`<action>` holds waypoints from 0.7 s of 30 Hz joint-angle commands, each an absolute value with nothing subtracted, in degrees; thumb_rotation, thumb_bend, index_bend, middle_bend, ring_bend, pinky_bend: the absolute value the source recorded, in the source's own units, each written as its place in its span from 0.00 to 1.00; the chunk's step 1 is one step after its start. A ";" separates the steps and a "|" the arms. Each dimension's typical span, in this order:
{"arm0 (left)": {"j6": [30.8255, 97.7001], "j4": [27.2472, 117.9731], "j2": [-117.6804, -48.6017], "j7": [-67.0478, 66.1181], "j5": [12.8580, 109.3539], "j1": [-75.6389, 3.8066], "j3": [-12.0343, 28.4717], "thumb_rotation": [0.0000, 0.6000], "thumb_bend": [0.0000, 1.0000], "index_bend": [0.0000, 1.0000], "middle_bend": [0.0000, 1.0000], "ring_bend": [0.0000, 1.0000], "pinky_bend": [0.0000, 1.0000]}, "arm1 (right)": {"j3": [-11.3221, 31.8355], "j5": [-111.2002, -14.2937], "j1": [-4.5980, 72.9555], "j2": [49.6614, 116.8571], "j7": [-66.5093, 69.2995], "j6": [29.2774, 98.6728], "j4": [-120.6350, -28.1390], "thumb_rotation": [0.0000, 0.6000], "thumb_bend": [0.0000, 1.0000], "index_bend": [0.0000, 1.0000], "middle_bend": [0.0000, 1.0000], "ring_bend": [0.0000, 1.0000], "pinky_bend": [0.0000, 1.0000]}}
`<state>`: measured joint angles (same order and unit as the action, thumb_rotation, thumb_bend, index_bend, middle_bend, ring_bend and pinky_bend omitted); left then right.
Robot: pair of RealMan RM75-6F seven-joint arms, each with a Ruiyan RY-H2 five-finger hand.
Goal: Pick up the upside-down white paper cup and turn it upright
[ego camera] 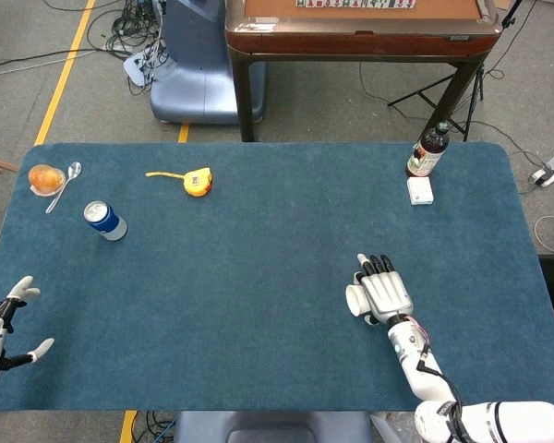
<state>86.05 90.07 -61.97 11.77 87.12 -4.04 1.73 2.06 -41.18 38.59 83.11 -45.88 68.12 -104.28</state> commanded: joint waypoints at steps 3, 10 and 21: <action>86.17 90.15 -61.87 11.92 87.18 -3.97 1.71 1.00 0.14 0.07 0.24 0.30 0.53 | 1.80 -43.58 38.02 84.55 -44.41 68.60 -102.34 1.00 0.03 0.41 0.07 0.00 0.00; 86.20 90.13 -61.78 12.17 87.08 -3.89 1.74 1.00 0.14 0.07 0.24 0.30 0.53 | 3.41 -50.29 35.06 84.15 -33.34 68.72 -102.35 1.00 0.04 0.49 0.12 0.00 0.00; 86.03 90.22 -61.97 11.39 87.54 -4.04 1.54 1.00 0.14 0.07 0.24 0.30 0.53 | 8.24 -60.09 27.44 82.00 4.18 63.33 -99.77 1.00 0.04 0.49 0.13 0.00 0.00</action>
